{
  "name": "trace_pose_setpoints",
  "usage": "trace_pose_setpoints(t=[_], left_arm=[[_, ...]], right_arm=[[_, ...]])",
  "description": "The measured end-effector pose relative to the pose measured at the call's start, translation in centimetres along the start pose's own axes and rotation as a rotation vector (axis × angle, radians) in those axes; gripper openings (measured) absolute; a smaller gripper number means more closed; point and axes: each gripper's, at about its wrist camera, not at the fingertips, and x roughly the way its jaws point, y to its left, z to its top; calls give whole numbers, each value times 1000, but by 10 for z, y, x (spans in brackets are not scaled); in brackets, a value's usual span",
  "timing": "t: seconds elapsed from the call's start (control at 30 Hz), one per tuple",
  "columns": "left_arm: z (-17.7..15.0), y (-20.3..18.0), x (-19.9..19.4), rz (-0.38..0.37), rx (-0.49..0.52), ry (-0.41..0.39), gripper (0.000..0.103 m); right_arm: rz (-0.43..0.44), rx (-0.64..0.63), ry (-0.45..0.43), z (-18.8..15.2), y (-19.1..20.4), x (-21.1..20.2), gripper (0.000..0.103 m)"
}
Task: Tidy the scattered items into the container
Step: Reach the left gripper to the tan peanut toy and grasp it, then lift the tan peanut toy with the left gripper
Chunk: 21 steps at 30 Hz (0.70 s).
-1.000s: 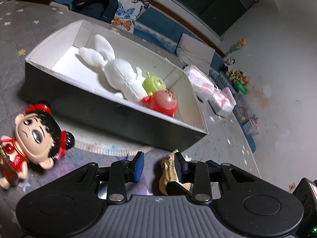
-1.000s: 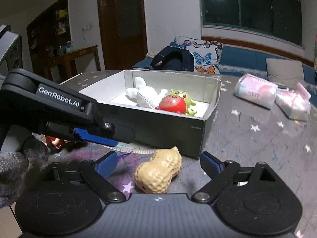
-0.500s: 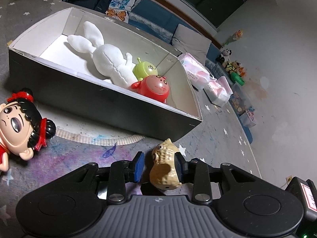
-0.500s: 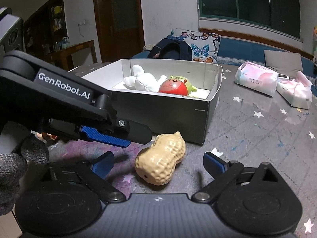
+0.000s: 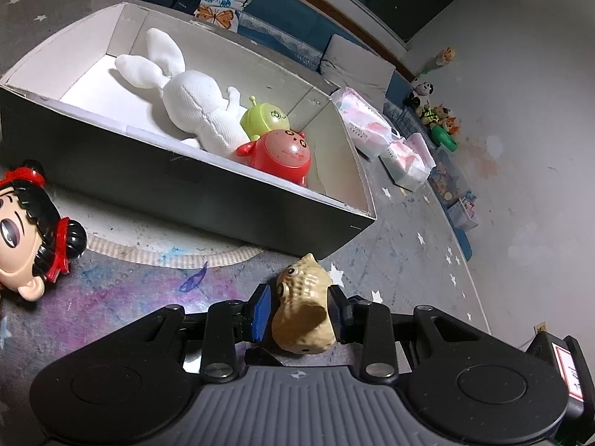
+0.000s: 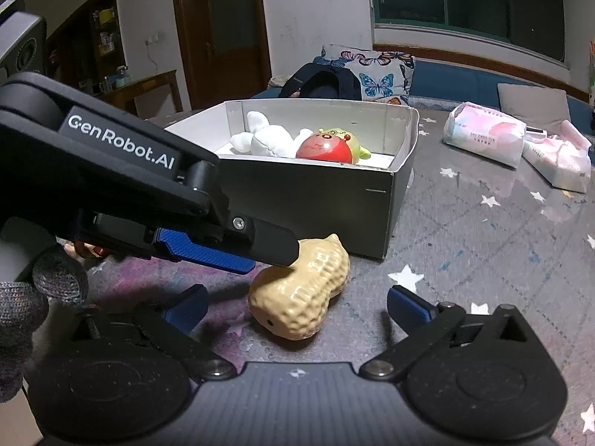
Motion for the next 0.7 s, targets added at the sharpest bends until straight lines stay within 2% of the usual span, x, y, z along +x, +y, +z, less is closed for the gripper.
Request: trace_pose_setpoints(t=[0.23,0.57,0.7], left_arm=[[0,-3,4,-1,9,13,36],[2,-4,13,1,5,40,36],[2,-5,14,2,4,43,36]], right_arm=[[10,16,24,-3,-3,5,103],[8,26,10,-5,-3,5,103],[9,15,37,-2,-2,7,103]])
